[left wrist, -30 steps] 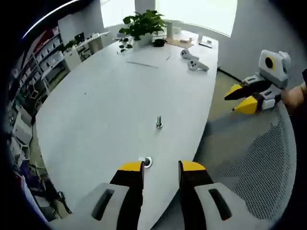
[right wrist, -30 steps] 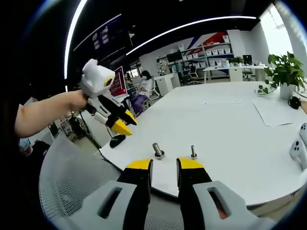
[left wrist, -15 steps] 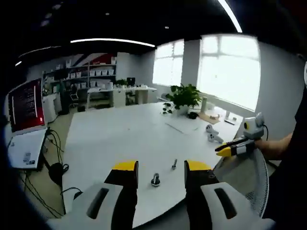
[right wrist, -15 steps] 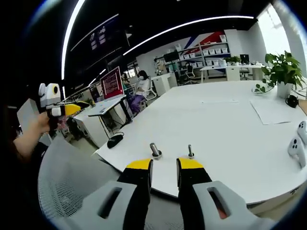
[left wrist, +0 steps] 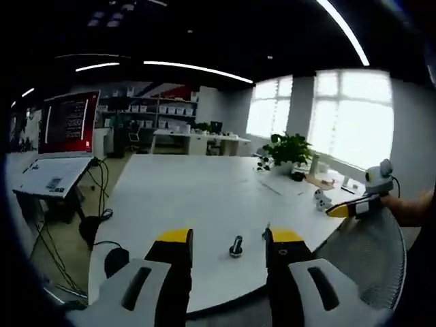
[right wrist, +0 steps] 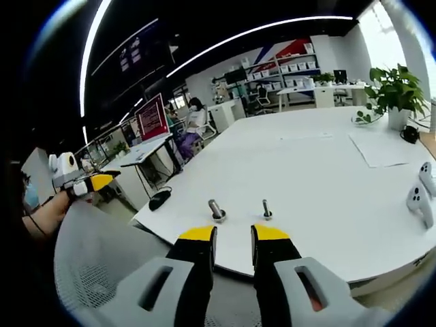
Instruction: Place the washer onto the threaded stud by aligning its center hole with the stud, sliding it down to the base, and recovering from edge contact or off-axis alignment until the washer reaches the visible bottom stop.
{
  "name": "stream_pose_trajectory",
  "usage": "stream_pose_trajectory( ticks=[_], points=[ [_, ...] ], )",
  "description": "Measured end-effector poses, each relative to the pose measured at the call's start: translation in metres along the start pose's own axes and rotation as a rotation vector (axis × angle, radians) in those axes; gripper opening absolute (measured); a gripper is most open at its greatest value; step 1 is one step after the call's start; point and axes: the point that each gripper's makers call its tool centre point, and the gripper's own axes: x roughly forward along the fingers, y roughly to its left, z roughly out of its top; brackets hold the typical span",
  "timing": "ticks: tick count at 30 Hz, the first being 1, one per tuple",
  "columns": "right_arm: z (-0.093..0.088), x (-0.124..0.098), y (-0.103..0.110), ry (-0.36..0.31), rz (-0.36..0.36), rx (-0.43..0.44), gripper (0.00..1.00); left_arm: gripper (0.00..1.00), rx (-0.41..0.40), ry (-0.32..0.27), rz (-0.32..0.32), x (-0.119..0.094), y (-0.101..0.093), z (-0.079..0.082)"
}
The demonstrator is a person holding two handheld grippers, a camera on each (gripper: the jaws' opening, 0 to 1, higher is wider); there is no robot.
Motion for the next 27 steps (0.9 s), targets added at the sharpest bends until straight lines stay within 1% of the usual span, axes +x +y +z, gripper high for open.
stream_pose_trajectory(
  ticks=[1,3,4,5,6,8,9,11,13,16,20,27],
  points=[
    [0.000,0.000,0.000,0.000,0.003,0.000,0.23,0.40,0.019,0.005,0.007,0.002,0.001,-0.001],
    [-0.001,0.001,-0.001,0.006,-0.002,-0.001,0.23,0.40,0.056,0.032,0.046,0.004,0.005,-0.007],
    [-0.001,0.000,-0.001,0.004,-0.005,0.004,0.23,0.39,0.093,0.045,0.063,0.005,0.010,-0.011],
    [-0.001,0.000,0.000,0.002,-0.004,0.003,0.23,0.39,0.169,0.079,0.079,0.007,0.012,-0.017],
    [-0.001,0.000,0.000,0.003,-0.002,-0.001,0.23,0.37,0.217,0.097,0.076,0.007,0.014,-0.020],
    [-0.001,0.000,0.000,0.005,-0.004,0.002,0.23,0.30,0.141,0.066,0.077,0.007,0.016,-0.016],
    [0.000,0.001,0.000,0.001,-0.007,0.004,0.23,0.30,0.108,0.055,0.079,0.007,0.017,-0.015],
    [0.001,0.002,-0.001,-0.004,-0.012,0.004,0.23,0.36,0.089,0.070,0.064,0.008,0.020,-0.018],
    [0.001,0.002,-0.002,-0.004,-0.020,0.008,0.23,0.36,0.081,0.097,0.066,0.008,0.021,-0.022],
    [0.000,0.001,-0.002,0.000,-0.021,0.012,0.23,0.36,0.089,0.072,0.080,0.007,0.022,-0.019],
    [-0.001,0.001,-0.002,0.000,-0.021,0.016,0.23,0.34,0.093,0.072,0.096,0.006,0.025,-0.020],
    [-0.001,0.000,-0.002,-0.004,-0.023,0.023,0.24,0.34,0.094,0.079,0.098,0.005,0.024,-0.022]
  ],
)
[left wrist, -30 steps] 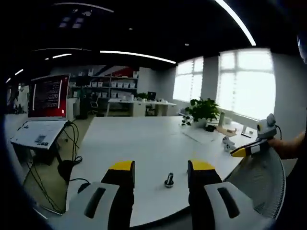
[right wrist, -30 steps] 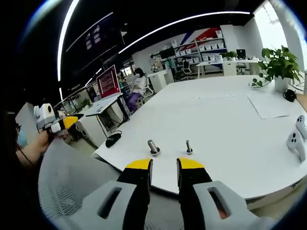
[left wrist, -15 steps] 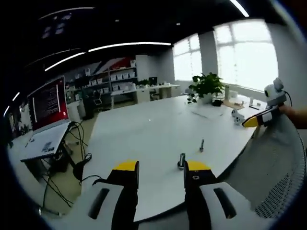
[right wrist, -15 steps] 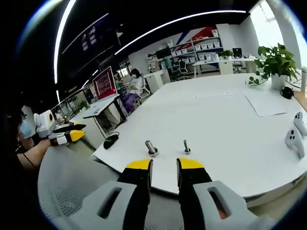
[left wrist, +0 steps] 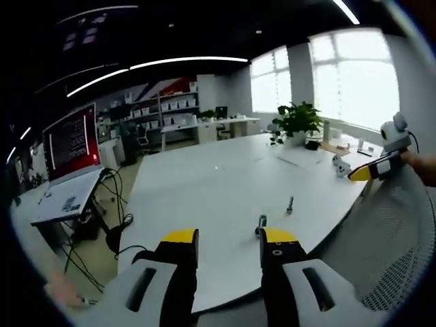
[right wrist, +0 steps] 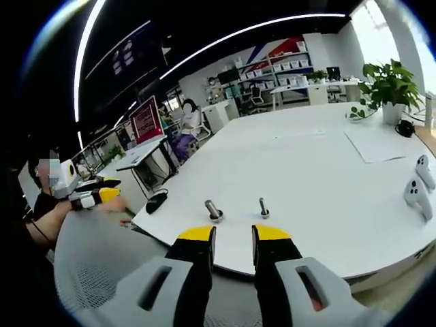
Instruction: Place the washer onto the threaded stud by aligning its center hole with the stud, sliding it down to the base, and recovering from edge contact or off-axis alignment until the washer reaches the visible bottom stop.
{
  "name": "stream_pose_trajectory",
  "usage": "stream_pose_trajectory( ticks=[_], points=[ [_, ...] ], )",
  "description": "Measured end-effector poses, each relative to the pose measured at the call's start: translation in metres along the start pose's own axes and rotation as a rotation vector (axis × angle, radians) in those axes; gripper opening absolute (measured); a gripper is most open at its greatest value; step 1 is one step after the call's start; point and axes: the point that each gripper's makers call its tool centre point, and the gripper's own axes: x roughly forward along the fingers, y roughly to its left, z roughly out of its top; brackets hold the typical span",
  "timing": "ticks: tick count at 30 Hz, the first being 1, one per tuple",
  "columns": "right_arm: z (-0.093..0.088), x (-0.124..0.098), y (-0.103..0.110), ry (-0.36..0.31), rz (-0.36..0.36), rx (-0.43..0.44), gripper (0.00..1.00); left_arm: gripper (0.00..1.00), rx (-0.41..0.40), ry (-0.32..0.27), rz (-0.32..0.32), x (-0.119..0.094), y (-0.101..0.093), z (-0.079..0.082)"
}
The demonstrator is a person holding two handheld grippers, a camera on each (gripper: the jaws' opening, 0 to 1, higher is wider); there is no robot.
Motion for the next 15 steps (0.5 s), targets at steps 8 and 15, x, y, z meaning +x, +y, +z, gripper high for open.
stream_pose_trajectory(
  ticks=[8,15],
  points=[
    [-0.0017,-0.0004,0.0000,0.008,0.007,-0.001,0.24,0.33,0.003,0.003,0.010,-0.0011,-0.0009,-0.0005],
    [-0.0038,-0.0006,0.0010,0.019,0.012,-0.004,0.24,0.30,0.017,-0.004,0.023,-0.0019,0.0003,0.0000]
  ],
)
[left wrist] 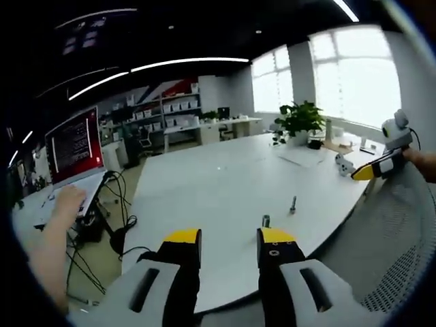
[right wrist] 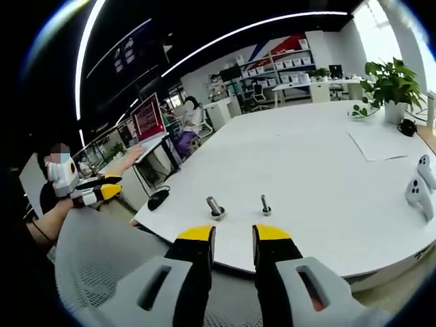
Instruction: Place the washer onto the threaded stud by aligning its center hole with the stud, sliding it down to the base, and recovering from edge contact or off-axis alignment until the washer reaches the visible bottom stop.
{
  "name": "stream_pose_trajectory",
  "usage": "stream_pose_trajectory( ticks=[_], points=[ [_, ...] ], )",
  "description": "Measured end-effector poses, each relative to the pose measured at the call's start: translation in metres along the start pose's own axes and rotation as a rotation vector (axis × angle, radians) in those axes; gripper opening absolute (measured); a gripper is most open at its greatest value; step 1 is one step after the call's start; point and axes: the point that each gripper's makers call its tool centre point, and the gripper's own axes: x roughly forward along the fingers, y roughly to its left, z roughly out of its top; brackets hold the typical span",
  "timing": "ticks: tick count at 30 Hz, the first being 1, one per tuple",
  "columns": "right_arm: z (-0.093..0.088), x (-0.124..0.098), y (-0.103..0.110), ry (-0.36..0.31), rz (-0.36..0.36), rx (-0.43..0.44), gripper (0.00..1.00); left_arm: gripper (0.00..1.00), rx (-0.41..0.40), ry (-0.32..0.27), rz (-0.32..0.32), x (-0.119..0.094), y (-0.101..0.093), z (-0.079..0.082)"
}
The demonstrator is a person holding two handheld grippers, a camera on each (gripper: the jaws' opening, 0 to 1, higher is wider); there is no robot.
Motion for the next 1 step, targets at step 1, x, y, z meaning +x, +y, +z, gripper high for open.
stream_pose_trajectory(
  ticks=[1],
  points=[
    [0.0002,0.0000,0.0000,-0.001,0.000,0.001,0.24,0.30,-0.001,0.002,0.000,0.0000,-0.0001,-0.0003]
  ],
)
